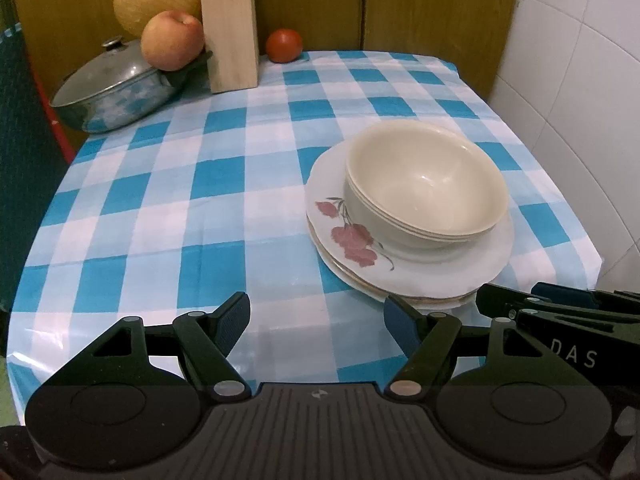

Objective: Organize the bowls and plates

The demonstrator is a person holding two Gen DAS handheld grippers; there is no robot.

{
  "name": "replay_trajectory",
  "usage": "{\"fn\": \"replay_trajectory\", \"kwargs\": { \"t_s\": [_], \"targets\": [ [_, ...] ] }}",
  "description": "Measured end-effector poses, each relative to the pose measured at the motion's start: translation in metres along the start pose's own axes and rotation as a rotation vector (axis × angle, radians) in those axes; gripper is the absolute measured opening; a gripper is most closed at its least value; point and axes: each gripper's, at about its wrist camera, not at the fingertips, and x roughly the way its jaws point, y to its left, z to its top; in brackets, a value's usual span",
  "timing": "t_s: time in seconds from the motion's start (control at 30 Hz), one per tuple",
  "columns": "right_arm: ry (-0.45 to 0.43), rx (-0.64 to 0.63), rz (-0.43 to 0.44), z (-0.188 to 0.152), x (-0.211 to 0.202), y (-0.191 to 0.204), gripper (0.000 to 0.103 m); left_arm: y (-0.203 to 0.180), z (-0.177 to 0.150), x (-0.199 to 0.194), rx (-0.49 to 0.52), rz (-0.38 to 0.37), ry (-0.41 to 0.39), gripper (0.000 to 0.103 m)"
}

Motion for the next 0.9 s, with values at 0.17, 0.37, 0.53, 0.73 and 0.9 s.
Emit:
{"fn": "replay_trajectory", "kwargs": {
  "t_s": [0.17,0.37,0.53,0.73,0.9],
  "targets": [
    [-0.002,0.000,0.001,-0.0004,-0.0007,-0.0001,0.047,-0.0002,-0.0008,-0.0012,0.005,0.003,-0.005,0.080],
    [-0.001,0.001,0.001,-0.0003,-0.0010,0.0000,0.047,-0.0002,-0.0009,-0.0011,0.005,0.002,-0.005,0.080],
    [-0.003,0.001,0.002,-0.0005,-0.0015,-0.0004,0.047,-0.0007,-0.0012,-0.0017,0.008,0.004,-0.009,0.081],
    [-0.002,0.001,0.002,-0.0005,-0.0014,-0.0006,0.047,-0.0006,-0.0010,-0.0021,0.013,0.007,-0.012,0.081],
    [0.000,0.003,0.002,-0.0008,-0.0010,-0.0001,0.047,-0.0003,-0.0005,-0.0018,0.012,0.006,-0.007,0.081]
  ]
}}
